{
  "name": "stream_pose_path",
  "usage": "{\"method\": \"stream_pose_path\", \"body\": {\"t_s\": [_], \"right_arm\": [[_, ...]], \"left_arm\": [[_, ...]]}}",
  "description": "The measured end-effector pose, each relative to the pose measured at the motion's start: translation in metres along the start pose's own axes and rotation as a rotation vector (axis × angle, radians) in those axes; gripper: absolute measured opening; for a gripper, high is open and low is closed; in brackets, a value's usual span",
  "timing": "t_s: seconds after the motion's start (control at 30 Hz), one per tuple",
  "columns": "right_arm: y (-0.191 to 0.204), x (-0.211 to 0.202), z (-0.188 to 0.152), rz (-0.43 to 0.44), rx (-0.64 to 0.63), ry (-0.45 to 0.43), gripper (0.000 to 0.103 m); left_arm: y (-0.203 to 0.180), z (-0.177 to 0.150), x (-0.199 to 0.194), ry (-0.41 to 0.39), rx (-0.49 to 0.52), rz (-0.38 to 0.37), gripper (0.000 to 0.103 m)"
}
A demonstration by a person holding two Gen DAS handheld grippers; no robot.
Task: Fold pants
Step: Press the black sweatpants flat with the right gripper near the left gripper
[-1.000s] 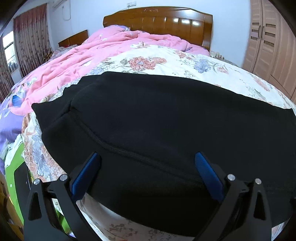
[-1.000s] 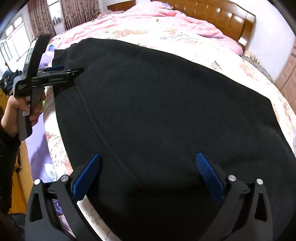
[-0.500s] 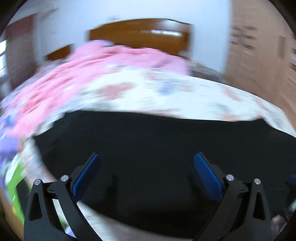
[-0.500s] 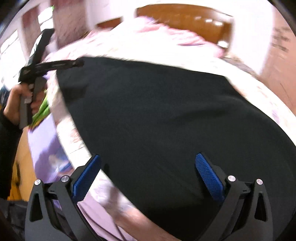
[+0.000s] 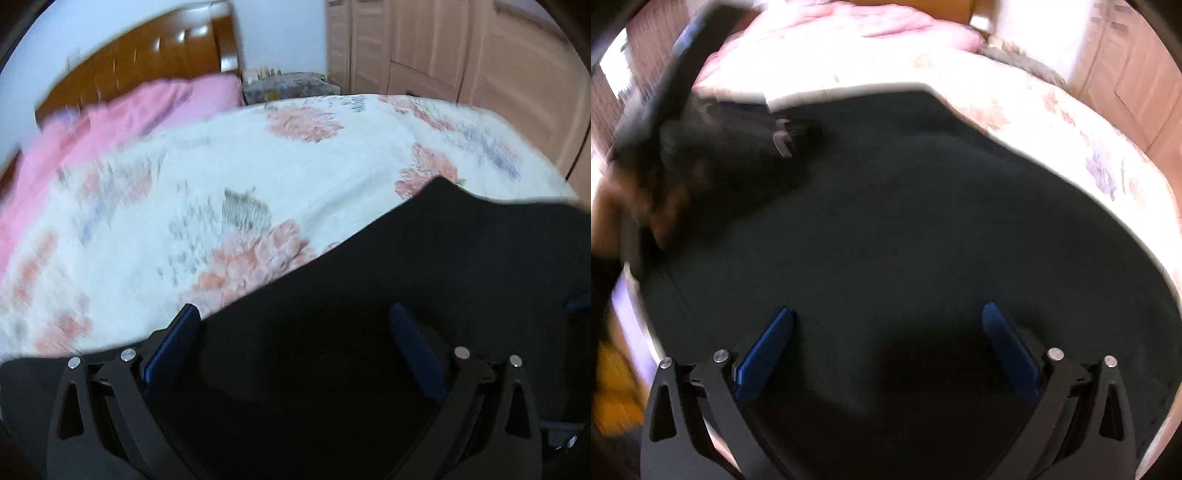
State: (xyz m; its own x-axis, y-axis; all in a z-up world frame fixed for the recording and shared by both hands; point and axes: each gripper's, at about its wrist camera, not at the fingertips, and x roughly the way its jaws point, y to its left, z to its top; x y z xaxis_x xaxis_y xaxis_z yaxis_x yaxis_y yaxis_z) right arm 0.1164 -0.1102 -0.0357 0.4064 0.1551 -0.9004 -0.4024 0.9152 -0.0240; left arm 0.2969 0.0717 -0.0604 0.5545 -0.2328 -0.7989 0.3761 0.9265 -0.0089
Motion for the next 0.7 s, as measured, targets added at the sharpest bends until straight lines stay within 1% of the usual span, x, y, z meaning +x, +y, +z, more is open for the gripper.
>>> {"method": "stream_pose_path", "body": {"t_s": [0.03,0.07,0.17,0.23,0.27,0.3,0.33,0.37,0.4,0.43,0.47,0.5,0.57,0.63,0.7], "right_arm": [[-0.004,-0.003,-0.007,0.01,0.009,-0.002,0.099],[-0.007,-0.006,-0.014,0.011,0.008,-0.002,0.099],[-0.018,-0.015,-0.037,0.022,0.052,-0.018,0.099],[-0.02,-0.018,-0.041,0.015,0.06,-0.028,0.099],[-0.023,-0.023,-0.042,-0.007,0.081,-0.029,0.098],[-0.025,-0.026,-0.042,-0.024,0.099,-0.036,0.098],[-0.03,-0.035,-0.045,-0.038,0.119,-0.066,0.098],[-0.032,-0.043,-0.047,-0.044,0.133,-0.09,0.098],[-0.046,-0.048,-0.049,-0.073,0.168,-0.114,0.098],[-0.056,-0.05,-0.049,-0.108,0.191,-0.12,0.098],[-0.065,-0.049,-0.049,-0.134,0.207,-0.12,0.098],[-0.082,-0.048,-0.052,-0.155,0.232,-0.11,0.098],[-0.095,-0.044,-0.051,-0.164,0.258,-0.105,0.098],[-0.103,-0.037,-0.052,-0.172,0.265,-0.09,0.098],[-0.115,-0.026,-0.058,-0.202,0.273,-0.047,0.099]], "left_arm": [[0.008,-0.001,0.0,-0.001,-0.026,0.023,0.102],[0.01,0.001,0.002,0.001,-0.036,0.015,0.102],[0.012,0.003,0.003,0.001,-0.029,0.023,0.102],[0.01,0.004,0.002,0.0,-0.03,0.022,0.102],[0.007,0.005,0.001,-0.006,-0.023,0.035,0.102],[0.002,0.006,-0.003,-0.019,-0.013,0.071,0.1],[-0.005,0.006,-0.014,-0.05,-0.01,0.122,0.098],[-0.01,0.009,-0.022,-0.072,-0.013,0.106,0.098],[-0.018,0.012,-0.035,-0.102,-0.013,0.049,0.098],[-0.027,0.015,-0.044,-0.124,-0.009,0.006,0.099],[-0.042,0.021,-0.051,-0.141,0.011,-0.023,0.099],[-0.056,0.027,-0.052,-0.143,0.04,-0.048,0.099],[-0.083,0.034,-0.044,-0.121,0.095,-0.1,0.099],[-0.106,0.037,-0.029,-0.091,0.145,-0.096,0.099],[-0.123,0.036,-0.008,-0.049,0.183,-0.086,0.099]]}}
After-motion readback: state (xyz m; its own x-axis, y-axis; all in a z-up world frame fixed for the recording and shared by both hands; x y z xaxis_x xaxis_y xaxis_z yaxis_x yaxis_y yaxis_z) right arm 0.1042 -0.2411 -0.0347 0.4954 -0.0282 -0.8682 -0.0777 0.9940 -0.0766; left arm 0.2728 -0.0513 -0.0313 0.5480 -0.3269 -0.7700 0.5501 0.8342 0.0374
